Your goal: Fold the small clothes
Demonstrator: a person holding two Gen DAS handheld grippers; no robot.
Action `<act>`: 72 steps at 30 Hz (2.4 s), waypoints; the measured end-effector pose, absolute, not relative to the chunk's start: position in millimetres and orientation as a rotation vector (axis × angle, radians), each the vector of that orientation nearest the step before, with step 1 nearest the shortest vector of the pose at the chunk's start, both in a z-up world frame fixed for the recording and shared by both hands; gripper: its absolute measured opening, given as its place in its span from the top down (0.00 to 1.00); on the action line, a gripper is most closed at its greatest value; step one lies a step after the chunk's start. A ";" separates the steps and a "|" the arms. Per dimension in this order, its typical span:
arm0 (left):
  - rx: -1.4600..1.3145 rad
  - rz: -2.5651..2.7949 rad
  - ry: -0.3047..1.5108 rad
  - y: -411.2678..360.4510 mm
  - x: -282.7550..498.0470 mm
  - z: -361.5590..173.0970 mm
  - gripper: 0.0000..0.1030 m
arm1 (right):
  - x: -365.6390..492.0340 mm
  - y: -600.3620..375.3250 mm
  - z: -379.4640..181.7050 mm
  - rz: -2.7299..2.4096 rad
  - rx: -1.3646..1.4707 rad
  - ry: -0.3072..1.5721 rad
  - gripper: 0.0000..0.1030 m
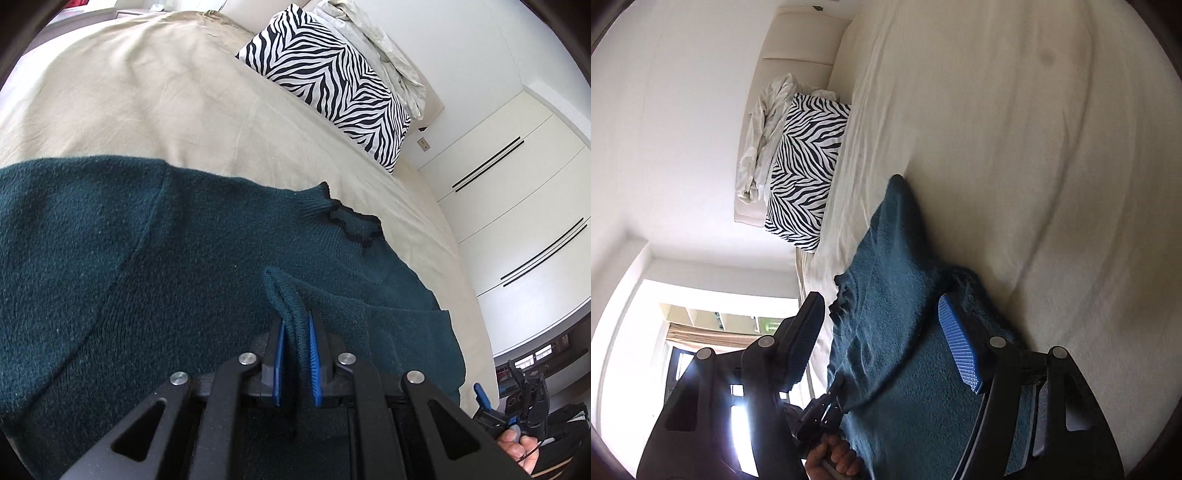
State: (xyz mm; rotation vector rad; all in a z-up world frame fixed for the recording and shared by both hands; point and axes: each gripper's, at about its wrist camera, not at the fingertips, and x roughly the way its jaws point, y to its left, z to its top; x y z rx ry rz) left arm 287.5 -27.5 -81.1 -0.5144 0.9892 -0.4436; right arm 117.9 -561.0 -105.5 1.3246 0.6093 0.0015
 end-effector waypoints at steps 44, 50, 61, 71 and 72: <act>-0.592 -0.400 0.878 30.7 243.1 -72.7 0.41 | 151.0 -534.7 -122.2 0.205 1.099 0.781 0.40; -0.918 -0.221 0.681 171.3 151.8 -54.5 0.29 | 86.1 -513.5 -84.6 0.261 1.101 0.700 0.40; -1.379 0.151 0.446 359.1 68.5 -100.6 0.33 | 51.7 -406.2 -83.4 0.360 1.101 0.795 0.40; -1.448 0.278 0.470 374.8 116.1 -121.9 0.90 | 45.0 -363.2 -68.7 0.387 1.067 0.814 0.40; -1.401 0.272 0.489 369.7 124.1 -113.9 0.92 | 44.2 -362.3 -68.8 0.385 1.064 0.817 0.40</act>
